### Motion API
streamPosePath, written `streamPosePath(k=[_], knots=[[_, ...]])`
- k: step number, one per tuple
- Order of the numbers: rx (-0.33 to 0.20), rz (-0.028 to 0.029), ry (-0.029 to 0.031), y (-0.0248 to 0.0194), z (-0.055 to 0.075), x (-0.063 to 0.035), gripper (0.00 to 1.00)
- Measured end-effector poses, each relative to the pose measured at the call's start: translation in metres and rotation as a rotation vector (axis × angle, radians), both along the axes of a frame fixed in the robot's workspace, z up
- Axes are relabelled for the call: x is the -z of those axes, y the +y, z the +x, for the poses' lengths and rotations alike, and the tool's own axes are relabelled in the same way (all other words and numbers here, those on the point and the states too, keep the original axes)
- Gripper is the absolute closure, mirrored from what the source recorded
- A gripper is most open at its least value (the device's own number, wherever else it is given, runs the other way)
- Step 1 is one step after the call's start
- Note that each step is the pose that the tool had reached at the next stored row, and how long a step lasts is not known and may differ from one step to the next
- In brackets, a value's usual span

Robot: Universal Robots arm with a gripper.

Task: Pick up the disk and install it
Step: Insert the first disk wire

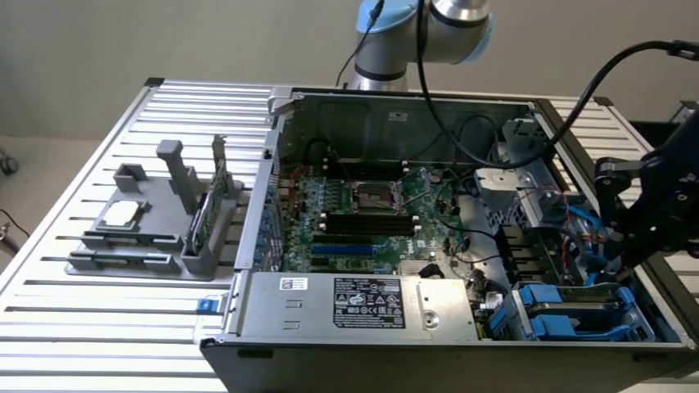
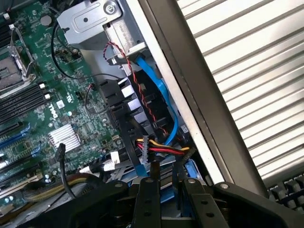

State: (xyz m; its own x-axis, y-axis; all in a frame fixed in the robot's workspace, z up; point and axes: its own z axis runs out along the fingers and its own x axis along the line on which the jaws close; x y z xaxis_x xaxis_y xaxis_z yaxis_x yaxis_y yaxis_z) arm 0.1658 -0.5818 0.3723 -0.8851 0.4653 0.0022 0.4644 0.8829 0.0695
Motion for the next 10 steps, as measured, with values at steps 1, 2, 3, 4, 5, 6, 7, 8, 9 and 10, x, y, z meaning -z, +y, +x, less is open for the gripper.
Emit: streamPosePath(k=[1, 2, 3, 4, 5, 6, 7, 8, 9, 10], knots=[[0.010, 0.0001, 0.0000, -0.0003, 0.0000, 0.0001, 0.75], [0.019, 0.0001, 0.0000, -0.0006, 0.0000, 0.0001, 0.75], [0.028, 0.0000, 0.0000, -0.0009, 0.0000, 0.0002, 0.75], [0.037, 0.0000, 0.0000, -0.0012, 0.0000, 0.0003, 0.75], [0.046, 0.0000, 0.0000, -0.0015, 0.0000, 0.0003, 0.75], [0.055, 0.0000, 0.0000, -0.0018, 0.0000, 0.0004, 0.75], [0.065, 0.0001, 0.0000, -0.0021, 0.0000, 0.0005, 0.75], [0.073, 0.0000, 0.0000, -0.0025, 0.0000, 0.0006, 0.75], [0.082, 0.0000, 0.0000, -0.0029, 0.0000, 0.0007, 0.75], [0.090, 0.0000, 0.0000, -0.0033, 0.0000, 0.0009, 0.75]])
